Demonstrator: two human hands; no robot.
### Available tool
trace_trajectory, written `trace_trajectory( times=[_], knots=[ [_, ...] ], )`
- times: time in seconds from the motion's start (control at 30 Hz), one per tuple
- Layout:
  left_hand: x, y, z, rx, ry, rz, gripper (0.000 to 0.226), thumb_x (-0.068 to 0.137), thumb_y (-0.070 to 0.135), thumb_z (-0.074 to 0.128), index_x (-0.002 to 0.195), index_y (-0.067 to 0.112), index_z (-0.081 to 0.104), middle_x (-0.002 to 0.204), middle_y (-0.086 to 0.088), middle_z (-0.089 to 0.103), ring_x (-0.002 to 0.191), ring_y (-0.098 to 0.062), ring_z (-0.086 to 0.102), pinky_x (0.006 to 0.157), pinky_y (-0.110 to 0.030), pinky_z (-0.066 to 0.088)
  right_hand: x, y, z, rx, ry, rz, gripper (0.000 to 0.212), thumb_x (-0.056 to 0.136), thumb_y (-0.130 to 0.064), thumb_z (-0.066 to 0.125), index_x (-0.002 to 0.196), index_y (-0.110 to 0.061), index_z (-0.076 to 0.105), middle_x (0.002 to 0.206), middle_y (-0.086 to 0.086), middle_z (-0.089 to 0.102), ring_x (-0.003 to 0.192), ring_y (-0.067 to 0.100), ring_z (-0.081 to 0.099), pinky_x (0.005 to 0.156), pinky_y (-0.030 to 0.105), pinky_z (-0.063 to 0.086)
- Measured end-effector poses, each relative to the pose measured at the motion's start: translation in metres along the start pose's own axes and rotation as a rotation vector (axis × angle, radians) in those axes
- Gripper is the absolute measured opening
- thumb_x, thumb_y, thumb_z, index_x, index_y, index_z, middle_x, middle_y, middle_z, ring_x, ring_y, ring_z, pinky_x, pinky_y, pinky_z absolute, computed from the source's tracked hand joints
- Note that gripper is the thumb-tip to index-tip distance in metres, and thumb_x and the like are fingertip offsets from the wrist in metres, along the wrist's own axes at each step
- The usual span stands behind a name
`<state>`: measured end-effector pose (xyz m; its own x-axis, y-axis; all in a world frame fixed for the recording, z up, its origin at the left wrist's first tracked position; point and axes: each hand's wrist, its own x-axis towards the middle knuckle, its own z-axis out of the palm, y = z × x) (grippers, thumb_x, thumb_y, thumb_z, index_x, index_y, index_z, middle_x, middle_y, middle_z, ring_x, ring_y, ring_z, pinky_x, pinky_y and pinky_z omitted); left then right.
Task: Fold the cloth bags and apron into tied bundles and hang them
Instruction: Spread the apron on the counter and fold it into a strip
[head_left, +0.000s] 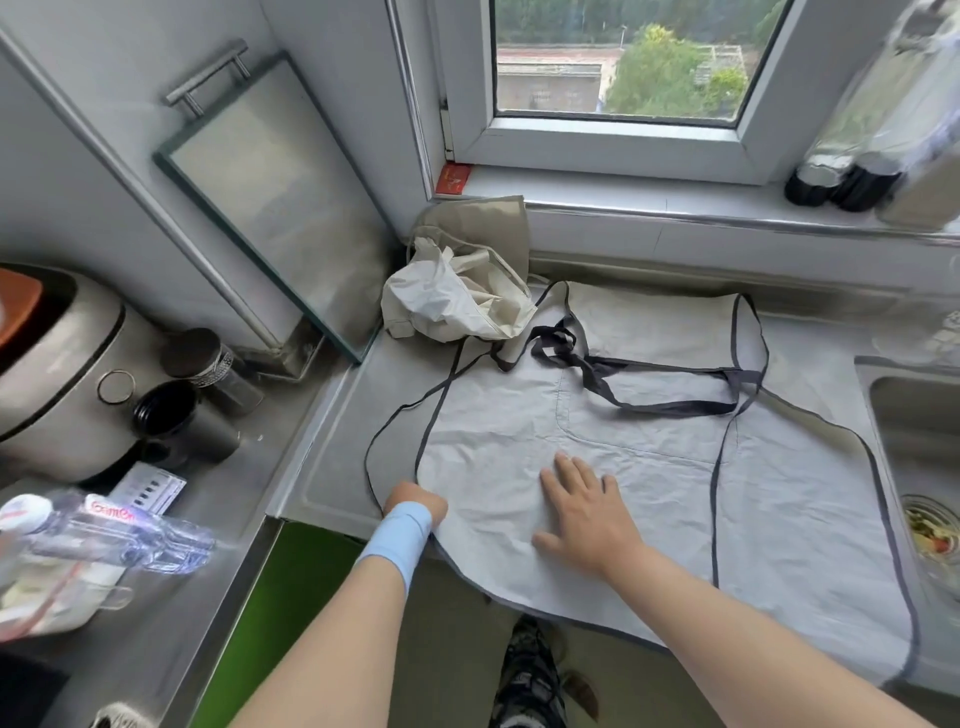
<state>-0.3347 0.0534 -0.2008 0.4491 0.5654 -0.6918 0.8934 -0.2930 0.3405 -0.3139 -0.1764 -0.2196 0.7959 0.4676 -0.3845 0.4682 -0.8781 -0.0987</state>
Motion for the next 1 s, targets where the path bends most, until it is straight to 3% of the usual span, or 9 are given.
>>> trace_trajectory(
  times=[0.13, 0.23, 0.37, 0.5, 0.63, 0.73, 0.83, 0.9, 1.0],
  knots=[
    [-0.026, 0.016, -0.015, -0.351, -0.132, 0.199, 0.042, 0.059, 0.016, 0.061, 0.101, 0.014, 0.064, 0.106, -0.012, 0.068, 0.095, -0.032, 0.065, 0.089, -0.047, 0.054, 0.0, -0.002, -0.007, 0.06, -0.057, 0.015, 0.09, 0.083, -0.06, 0.052, 0.154, -0.021, 0.014, 0.164, 0.006, -0.002, 0.151, 0.027, -0.001, 0.116, 0.056, 0.014],
    [-0.053, 0.039, -0.021, -0.52, -0.373, 0.291, 0.048, 0.068, 0.005, 0.067, 0.114, 0.013, 0.056, 0.109, -0.016, 0.067, 0.098, -0.036, 0.065, 0.087, -0.052, 0.054, 0.005, 0.001, -0.026, 0.287, -0.066, 0.033, 0.066, 0.08, -0.046, 0.063, 0.14, -0.023, 0.046, 0.151, 0.007, 0.032, 0.143, 0.027, 0.026, 0.11, 0.044, 0.029],
    [-0.089, 0.078, -0.006, -0.228, -0.53, 0.548, 0.08, 0.059, 0.021, 0.07, 0.133, 0.018, 0.042, 0.114, -0.007, 0.064, 0.101, -0.023, 0.064, 0.086, -0.038, 0.056, 0.011, 0.025, -0.079, 1.112, 0.0, 0.293, 0.032, 0.093, -0.029, 0.058, 0.118, -0.013, 0.07, 0.118, 0.005, 0.07, 0.093, 0.018, 0.066, 0.077, 0.03, 0.046],
    [-0.129, 0.116, 0.028, 0.143, -0.656, 0.75, 0.066, 0.081, 0.012, 0.064, 0.141, 0.016, 0.036, 0.129, 0.005, 0.052, 0.112, -0.008, 0.05, 0.084, -0.019, 0.044, 0.005, 0.07, -0.137, 1.498, -0.034, 0.428, 0.061, 0.087, -0.067, 0.048, 0.115, -0.017, 0.069, 0.112, 0.004, 0.071, 0.079, 0.02, 0.064, 0.066, 0.031, 0.046],
    [-0.153, 0.135, 0.07, 0.44, -0.765, 0.893, 0.077, 0.08, 0.008, 0.067, 0.148, 0.015, 0.032, 0.149, 0.001, 0.041, 0.134, -0.013, 0.041, 0.102, -0.022, 0.037, -0.009, 0.104, -0.147, 1.154, 0.099, 0.453, 0.038, 0.077, -0.06, 0.071, 0.084, -0.023, 0.065, 0.078, -0.007, 0.059, 0.079, 0.015, 0.054, 0.07, 0.03, 0.04],
    [-0.159, 0.139, 0.093, 0.551, -0.854, 0.865, 0.069, 0.08, 0.02, 0.074, 0.142, 0.024, 0.042, 0.129, -0.002, 0.059, 0.116, -0.017, 0.056, 0.098, -0.024, 0.041, -0.013, 0.13, -0.123, 0.891, 0.214, 0.547, 0.029, 0.075, -0.031, 0.072, 0.06, -0.015, 0.053, 0.058, -0.002, 0.053, 0.064, 0.021, 0.053, 0.055, 0.029, 0.036],
    [-0.147, 0.141, 0.112, 0.383, -0.89, 0.713, 0.049, 0.075, 0.044, 0.066, 0.121, 0.026, 0.061, 0.095, 0.001, 0.068, 0.085, -0.016, 0.063, 0.096, -0.034, 0.047, -0.024, 0.154, -0.091, 0.77, 0.253, 0.751, 0.014, 0.076, -0.025, 0.059, 0.077, -0.011, 0.062, 0.081, 0.007, 0.067, 0.082, 0.031, 0.061, 0.067, 0.031, 0.049],
    [-0.126, 0.147, 0.121, 0.361, -0.613, 0.762, 0.038, 0.079, 0.039, 0.06, 0.115, 0.028, 0.065, 0.106, 0.003, 0.067, 0.098, -0.017, 0.062, 0.097, -0.033, 0.048, -0.031, 0.163, -0.07, 0.607, 0.225, 0.786, 0.028, 0.081, -0.021, 0.057, 0.109, -0.018, 0.061, 0.113, 0.008, 0.065, 0.105, 0.031, 0.059, 0.08, 0.033, 0.048],
    [-0.097, 0.15, 0.126, 0.647, -0.272, 0.96, 0.047, 0.087, 0.026, 0.054, 0.134, 0.027, 0.049, 0.143, -0.001, 0.041, 0.133, -0.024, 0.038, 0.109, -0.037, 0.035, -0.033, 0.166, -0.046, 0.298, 0.18, 0.672, 0.074, 0.085, -0.025, 0.062, 0.15, -0.027, 0.024, 0.153, 0.008, 0.029, 0.136, 0.029, 0.036, 0.103, 0.039, 0.036]
  ],
)
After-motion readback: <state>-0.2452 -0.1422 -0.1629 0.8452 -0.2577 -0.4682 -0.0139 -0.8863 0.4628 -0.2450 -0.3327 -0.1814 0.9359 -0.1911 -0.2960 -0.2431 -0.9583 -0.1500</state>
